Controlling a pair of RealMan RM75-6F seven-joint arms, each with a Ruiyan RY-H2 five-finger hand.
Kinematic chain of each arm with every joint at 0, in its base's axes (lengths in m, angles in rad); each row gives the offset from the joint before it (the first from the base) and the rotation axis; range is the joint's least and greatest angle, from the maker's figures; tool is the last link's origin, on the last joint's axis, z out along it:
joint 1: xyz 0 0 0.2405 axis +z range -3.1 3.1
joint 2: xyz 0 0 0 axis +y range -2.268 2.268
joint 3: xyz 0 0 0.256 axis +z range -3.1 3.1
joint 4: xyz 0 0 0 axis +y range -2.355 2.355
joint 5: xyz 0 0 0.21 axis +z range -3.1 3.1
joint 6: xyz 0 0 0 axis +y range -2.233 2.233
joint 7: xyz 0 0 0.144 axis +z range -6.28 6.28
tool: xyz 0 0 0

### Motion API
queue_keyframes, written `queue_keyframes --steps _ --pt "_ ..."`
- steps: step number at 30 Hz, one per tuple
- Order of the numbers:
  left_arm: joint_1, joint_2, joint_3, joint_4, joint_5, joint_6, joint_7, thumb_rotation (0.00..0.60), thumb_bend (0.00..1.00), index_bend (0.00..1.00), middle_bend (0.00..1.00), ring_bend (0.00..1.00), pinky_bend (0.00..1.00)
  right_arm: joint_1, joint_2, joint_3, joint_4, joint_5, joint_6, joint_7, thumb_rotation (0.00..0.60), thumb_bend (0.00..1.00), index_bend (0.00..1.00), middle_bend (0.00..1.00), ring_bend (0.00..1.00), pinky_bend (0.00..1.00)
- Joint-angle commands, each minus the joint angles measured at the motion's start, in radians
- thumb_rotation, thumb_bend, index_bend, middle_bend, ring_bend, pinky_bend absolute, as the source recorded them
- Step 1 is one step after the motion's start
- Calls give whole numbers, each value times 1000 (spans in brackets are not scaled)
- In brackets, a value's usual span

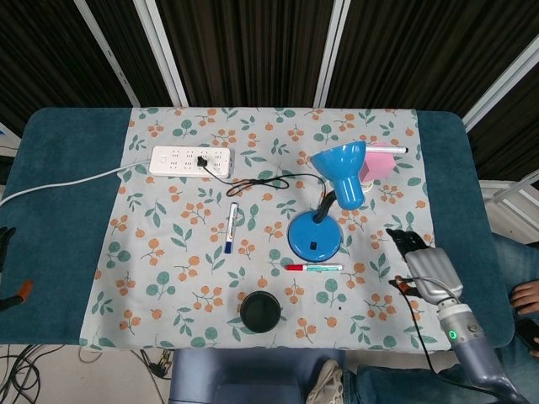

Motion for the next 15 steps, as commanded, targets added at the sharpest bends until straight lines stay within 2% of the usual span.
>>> queue_keyframes --steps 1,3,7,15 --pt "0 -1 1 -2 2 2 4 600 279 40 48 0 94 -101 30 -48 39 -93 126 80 600 329 1 63 48 0" --pt "1 -2 4 -4 5 3 10 600 279 40 48 0 94 -156 19 -58 90 -132 206 124 600 314 1 56 42 0" --pt "-1 -5 7 -6 7 1 20 600 279 40 48 0 94 -218 -7 -62 168 -172 297 175 600 314 1 45 29 0" --pt "-4 -16 10 -6 10 0 45 600 279 40 48 0 93 -263 -46 -30 255 -183 360 200 600 314 1 40 25 0"
